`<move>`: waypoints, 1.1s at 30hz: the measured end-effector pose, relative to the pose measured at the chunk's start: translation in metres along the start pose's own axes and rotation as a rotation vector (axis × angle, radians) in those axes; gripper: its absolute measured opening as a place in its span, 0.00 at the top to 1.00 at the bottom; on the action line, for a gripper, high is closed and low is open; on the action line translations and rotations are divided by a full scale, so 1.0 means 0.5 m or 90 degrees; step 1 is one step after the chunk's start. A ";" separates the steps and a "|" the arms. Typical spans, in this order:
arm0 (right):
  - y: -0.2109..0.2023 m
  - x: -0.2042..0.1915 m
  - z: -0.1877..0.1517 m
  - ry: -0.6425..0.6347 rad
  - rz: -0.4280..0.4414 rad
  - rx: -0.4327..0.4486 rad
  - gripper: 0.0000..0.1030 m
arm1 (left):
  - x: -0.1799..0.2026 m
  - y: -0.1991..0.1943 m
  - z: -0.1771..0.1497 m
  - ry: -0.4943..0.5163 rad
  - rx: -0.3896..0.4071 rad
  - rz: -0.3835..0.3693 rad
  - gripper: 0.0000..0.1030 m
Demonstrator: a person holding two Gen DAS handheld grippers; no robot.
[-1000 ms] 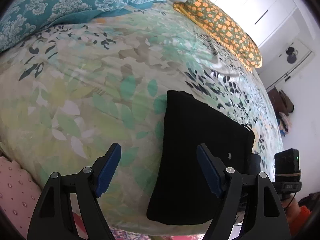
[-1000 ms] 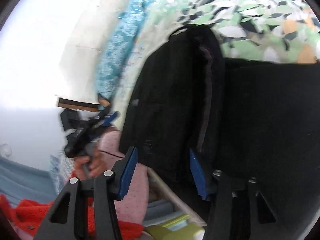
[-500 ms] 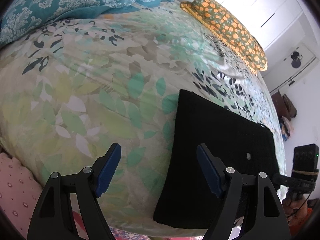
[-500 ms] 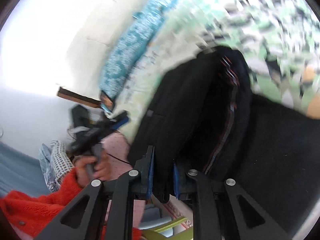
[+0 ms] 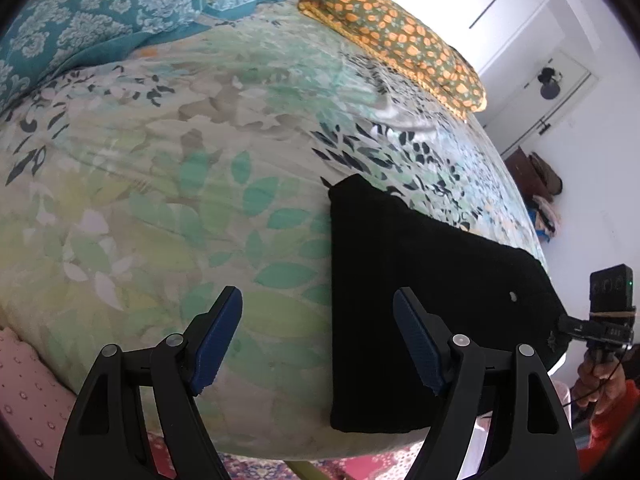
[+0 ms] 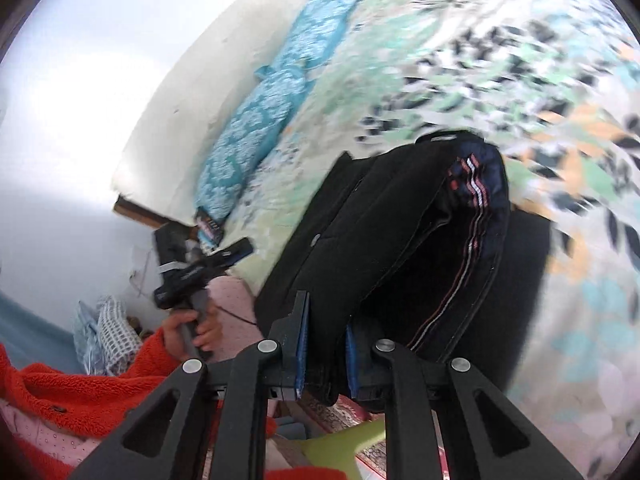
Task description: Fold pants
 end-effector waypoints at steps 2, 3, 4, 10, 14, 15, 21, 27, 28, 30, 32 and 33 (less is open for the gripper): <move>-0.008 0.017 -0.011 0.012 -0.009 0.002 0.84 | 0.018 0.003 -0.010 0.022 -0.006 0.000 0.23; -0.013 0.023 -0.016 0.015 -0.011 0.004 0.84 | 0.027 0.005 -0.016 0.032 -0.009 -0.001 0.23; -0.019 0.032 -0.022 0.015 -0.014 0.005 0.84 | 0.035 0.008 -0.022 0.041 -0.014 -0.002 0.23; 0.024 0.136 -0.096 0.049 -0.092 -0.047 0.84 | 0.072 0.044 -0.058 0.088 -0.050 0.005 0.23; 0.031 0.159 -0.112 0.081 -0.090 -0.023 0.73 | 0.095 0.076 -0.097 0.166 -0.082 0.034 0.22; 0.020 0.160 -0.109 0.083 -0.098 -0.020 0.68 | 0.095 0.090 -0.114 0.193 -0.099 0.056 0.22; -0.067 0.096 -0.002 -0.056 -0.203 0.039 0.63 | 0.127 0.060 -0.103 0.206 -0.057 0.030 0.21; 0.020 0.137 0.082 -0.046 -0.217 0.034 0.63 | 0.136 0.121 -0.154 0.262 -0.117 0.071 0.21; 0.047 0.177 0.074 -0.021 -0.248 0.006 0.63 | 0.135 0.128 -0.163 0.271 -0.125 0.077 0.21; 0.078 0.215 0.060 0.004 -0.253 -0.012 0.68 | 0.136 0.125 -0.167 0.281 -0.122 0.077 0.19; 0.056 0.200 0.062 0.001 -0.257 0.014 0.69 | 0.134 0.113 -0.164 0.276 -0.122 0.079 0.19; 0.036 0.182 0.059 -0.011 -0.270 0.021 0.68 | 0.132 0.105 -0.161 0.271 -0.116 0.080 0.19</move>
Point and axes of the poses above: each gripper's, at about its wrist camera, not at the fingertips, and y roughly the way its jaws point, x to its right, z to its top, the point moved 9 cm from there along y, roughly the way its jaws point, and after that the axes turned 10 degrees about -y, right-handed, at the moved point
